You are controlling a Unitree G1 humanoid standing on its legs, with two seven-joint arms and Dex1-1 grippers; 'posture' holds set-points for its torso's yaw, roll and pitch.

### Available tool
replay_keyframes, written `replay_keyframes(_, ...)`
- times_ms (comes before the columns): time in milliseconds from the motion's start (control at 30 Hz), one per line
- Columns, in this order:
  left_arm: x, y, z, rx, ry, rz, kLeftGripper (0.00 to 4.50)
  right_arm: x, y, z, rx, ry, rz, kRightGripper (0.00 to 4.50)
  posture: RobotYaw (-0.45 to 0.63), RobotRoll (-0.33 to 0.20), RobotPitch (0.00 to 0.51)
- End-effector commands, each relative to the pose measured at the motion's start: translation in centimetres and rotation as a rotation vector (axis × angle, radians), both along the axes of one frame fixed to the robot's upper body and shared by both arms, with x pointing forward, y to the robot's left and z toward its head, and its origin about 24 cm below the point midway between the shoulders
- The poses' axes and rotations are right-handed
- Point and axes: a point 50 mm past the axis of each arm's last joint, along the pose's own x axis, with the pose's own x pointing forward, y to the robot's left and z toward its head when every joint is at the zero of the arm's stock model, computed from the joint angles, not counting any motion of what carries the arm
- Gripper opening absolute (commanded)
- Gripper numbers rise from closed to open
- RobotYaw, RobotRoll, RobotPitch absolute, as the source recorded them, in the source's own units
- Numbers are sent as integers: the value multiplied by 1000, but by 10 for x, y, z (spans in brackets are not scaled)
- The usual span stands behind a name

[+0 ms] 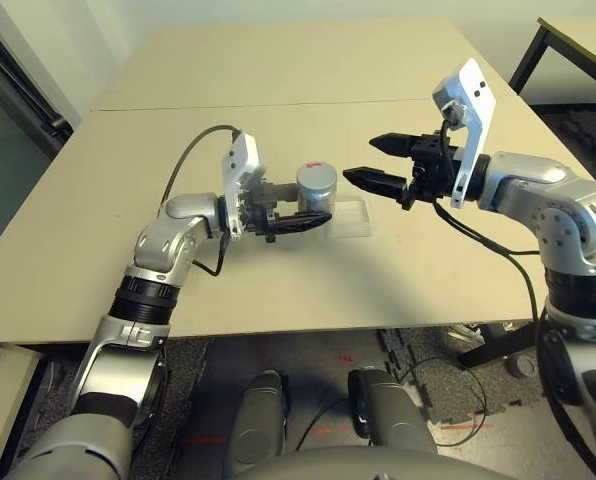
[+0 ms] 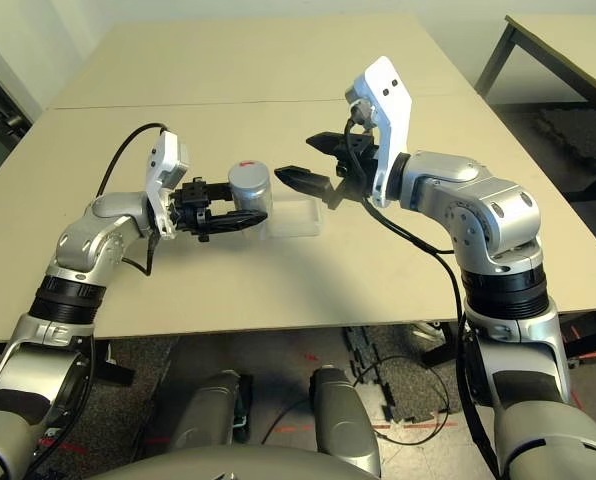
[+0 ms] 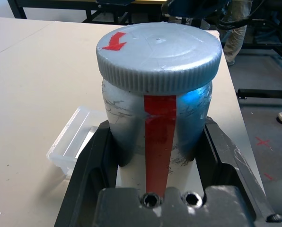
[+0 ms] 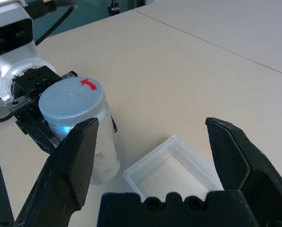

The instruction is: Pour the medicine from the bottle into the box.

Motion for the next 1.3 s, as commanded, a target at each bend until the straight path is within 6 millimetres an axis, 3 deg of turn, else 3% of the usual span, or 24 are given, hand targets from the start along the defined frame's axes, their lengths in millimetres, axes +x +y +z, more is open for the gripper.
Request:
replay_keyframes(33, 0, 5, -2, 4, 3, 18, 2464, -7, 6, 5, 24, -4, 48, 4500, -40, 0, 95)
replay_keyframes(533, 4, -6, -4, -11, -1, -4, 2464, -12, 42, 7, 19, -8, 189, 4500, -38, 0, 91)
replay_keyframes(1000, 1, -14, -2, -18, -6, -29, 2464, -2, 56, -4, -47, -30, 192, 4500, -29, 0, 89)
replay_keyframes(1300, -1, -14, 1, -17, -9, -31, 2464, 1, 51, -4, -43, -35, 164, 4500, -23, 0, 86)
